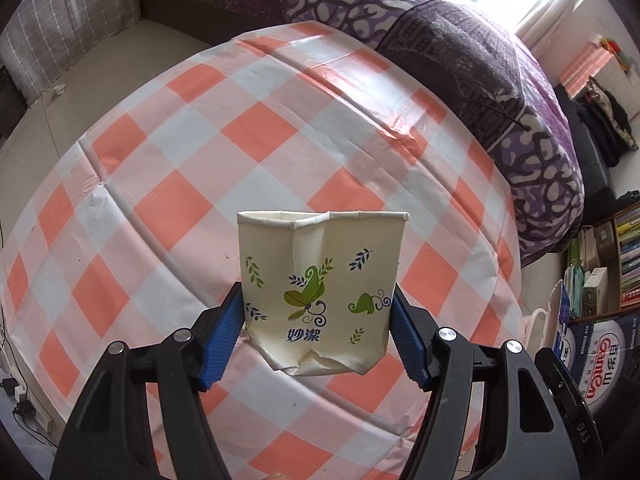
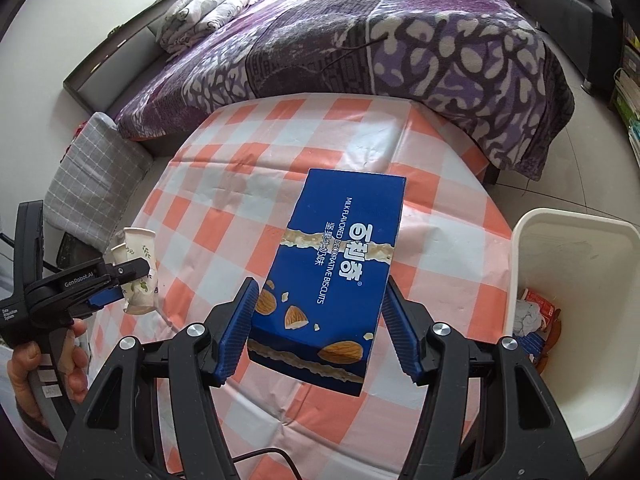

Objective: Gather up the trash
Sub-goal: 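Carry the paper cup and biscuit box to the white bin and open both tools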

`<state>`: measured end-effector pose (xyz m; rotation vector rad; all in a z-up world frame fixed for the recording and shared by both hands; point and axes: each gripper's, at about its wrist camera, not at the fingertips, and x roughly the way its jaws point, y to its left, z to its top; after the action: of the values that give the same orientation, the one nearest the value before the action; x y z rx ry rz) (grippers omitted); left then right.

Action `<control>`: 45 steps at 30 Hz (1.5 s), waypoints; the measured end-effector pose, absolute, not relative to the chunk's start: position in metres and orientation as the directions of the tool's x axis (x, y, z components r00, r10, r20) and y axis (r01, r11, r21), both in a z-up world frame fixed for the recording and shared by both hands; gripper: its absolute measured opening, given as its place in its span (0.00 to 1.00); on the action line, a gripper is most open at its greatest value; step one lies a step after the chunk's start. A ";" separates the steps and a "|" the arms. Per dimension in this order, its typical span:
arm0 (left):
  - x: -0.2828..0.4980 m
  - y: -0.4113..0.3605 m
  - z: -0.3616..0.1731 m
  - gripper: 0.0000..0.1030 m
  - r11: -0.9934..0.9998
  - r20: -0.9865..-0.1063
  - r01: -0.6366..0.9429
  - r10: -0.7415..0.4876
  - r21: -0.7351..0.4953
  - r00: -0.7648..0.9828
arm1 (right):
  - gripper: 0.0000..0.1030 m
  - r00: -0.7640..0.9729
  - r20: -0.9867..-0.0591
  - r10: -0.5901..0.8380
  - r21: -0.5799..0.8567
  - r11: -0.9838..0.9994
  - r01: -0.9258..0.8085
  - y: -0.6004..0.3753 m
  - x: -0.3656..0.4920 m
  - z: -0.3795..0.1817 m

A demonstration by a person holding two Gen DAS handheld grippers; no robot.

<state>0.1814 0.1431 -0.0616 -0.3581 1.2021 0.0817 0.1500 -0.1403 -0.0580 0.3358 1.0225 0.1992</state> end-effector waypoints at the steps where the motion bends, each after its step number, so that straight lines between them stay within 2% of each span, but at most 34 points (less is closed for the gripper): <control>1: 0.182 0.138 -0.061 0.65 0.944 -0.922 -0.241 -0.127 -0.226 0.365 | 0.57 0.512 -0.800 0.313 0.367 0.930 0.005 -0.146 0.149 -0.057; 10: 0.181 0.100 -0.061 0.65 0.965 -0.926 -0.176 -0.121 -0.194 0.359 | 0.58 0.529 -0.806 0.266 0.385 0.914 0.128 -0.199 0.139 -0.054; 20: 0.177 0.061 -0.060 0.66 0.978 -0.926 -0.107 -0.132 -0.180 0.353 | 0.59 0.490 -0.853 0.182 0.353 0.892 0.282 -0.264 0.120 -0.059; 24: 0.173 0.037 -0.058 0.66 0.983 -0.924 -0.059 -0.141 -0.173 0.357 | 0.63 0.486 -0.860 0.152 0.342 0.880 0.330 -0.288 0.109 -0.058; 30: 0.164 -0.001 -0.057 0.66 0.987 -0.922 0.013 -0.157 -0.162 0.353 | 0.79 0.491 -0.864 0.109 0.335 0.853 0.399 -0.324 0.090 -0.057; 39: 0.142 -0.068 -0.044 0.66 0.973 -0.901 0.154 -0.218 -0.172 0.376 | 0.83 0.542 -0.836 0.087 0.384 0.798 0.465 -0.378 0.060 -0.050; 45: 0.127 -0.122 -0.054 0.66 0.950 -0.891 0.219 -0.290 -0.223 0.351 | 0.84 0.580 -0.809 0.092 0.442 0.745 0.499 -0.415 0.039 -0.047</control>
<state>0.1269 -0.1223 -0.0543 -0.0685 1.1672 -0.3295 0.0393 -0.4147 -0.0474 0.7120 0.9380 -0.2630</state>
